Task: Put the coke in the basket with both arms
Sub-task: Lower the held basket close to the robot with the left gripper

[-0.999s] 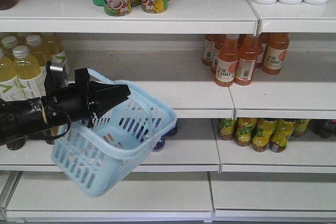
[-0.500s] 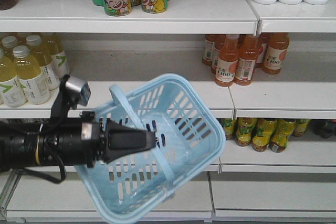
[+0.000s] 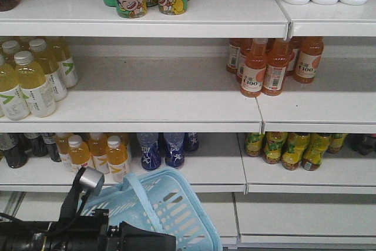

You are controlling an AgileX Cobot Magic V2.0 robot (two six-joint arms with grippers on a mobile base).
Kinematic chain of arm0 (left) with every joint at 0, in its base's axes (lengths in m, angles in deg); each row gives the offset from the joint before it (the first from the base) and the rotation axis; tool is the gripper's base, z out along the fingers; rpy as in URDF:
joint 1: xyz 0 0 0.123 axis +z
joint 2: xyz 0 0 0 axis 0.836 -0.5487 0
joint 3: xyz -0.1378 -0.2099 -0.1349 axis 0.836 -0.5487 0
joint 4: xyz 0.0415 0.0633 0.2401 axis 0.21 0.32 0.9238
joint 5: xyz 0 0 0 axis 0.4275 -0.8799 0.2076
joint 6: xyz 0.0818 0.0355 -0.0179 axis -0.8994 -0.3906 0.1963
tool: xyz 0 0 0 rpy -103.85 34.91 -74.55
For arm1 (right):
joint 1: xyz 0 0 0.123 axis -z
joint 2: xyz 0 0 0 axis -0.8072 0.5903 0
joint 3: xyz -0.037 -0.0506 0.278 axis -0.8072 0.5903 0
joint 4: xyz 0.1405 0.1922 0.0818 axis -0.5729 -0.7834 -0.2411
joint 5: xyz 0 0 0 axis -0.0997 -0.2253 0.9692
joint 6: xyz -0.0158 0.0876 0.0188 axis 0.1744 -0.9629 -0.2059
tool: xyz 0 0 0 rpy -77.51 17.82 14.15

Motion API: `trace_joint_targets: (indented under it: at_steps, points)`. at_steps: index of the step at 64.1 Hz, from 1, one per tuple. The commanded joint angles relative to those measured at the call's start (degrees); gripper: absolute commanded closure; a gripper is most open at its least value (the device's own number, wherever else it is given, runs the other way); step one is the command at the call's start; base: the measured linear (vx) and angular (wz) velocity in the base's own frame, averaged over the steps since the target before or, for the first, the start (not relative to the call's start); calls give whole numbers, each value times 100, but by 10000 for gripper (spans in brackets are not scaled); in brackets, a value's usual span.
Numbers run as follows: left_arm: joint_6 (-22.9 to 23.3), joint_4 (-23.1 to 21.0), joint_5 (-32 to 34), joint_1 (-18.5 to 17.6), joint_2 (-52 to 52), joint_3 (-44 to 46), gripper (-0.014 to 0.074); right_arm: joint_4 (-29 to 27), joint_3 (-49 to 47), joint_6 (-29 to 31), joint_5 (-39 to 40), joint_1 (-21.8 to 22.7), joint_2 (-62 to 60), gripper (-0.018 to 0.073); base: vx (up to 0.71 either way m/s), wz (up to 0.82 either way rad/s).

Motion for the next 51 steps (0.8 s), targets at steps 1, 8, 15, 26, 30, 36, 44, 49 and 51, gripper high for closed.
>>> trace_joint_targets:
  at_steps: [1,8,15,26,30,36,44,49,51]
  points:
    - [-122,-499,1325,-167,197,13,603,17,48,16,443,18,-71,569,0,0]
    - [-104,-553,1325,-193,197,19,603,17,48,16,443,18,-71,569,0,0]
    - [-98,-640,1325,-192,197,19,603,17,48,16,443,18,-71,569,0,0]
    - [48,-863,1325,-192,197,19,603,17,48,16,443,18,-71,569,0,0]
    - [48,-963,1325,-192,197,19,603,17,48,16,443,18,-71,569,0,0]
    - [48,-1092,1325,-192,197,19,603,17,48,16,443,18,-71,569,0,0]
    - [48,-1239,1325,-192,197,19,603,17,48,16,443,18,-71,569,0,0]
    - [48,-1245,1325,-192,197,19,603,17,48,16,443,18,-71,569,0,0]
    - [48,-1245,1325,-192,197,19,603,17,48,16,443,18,-71,569,0,0]
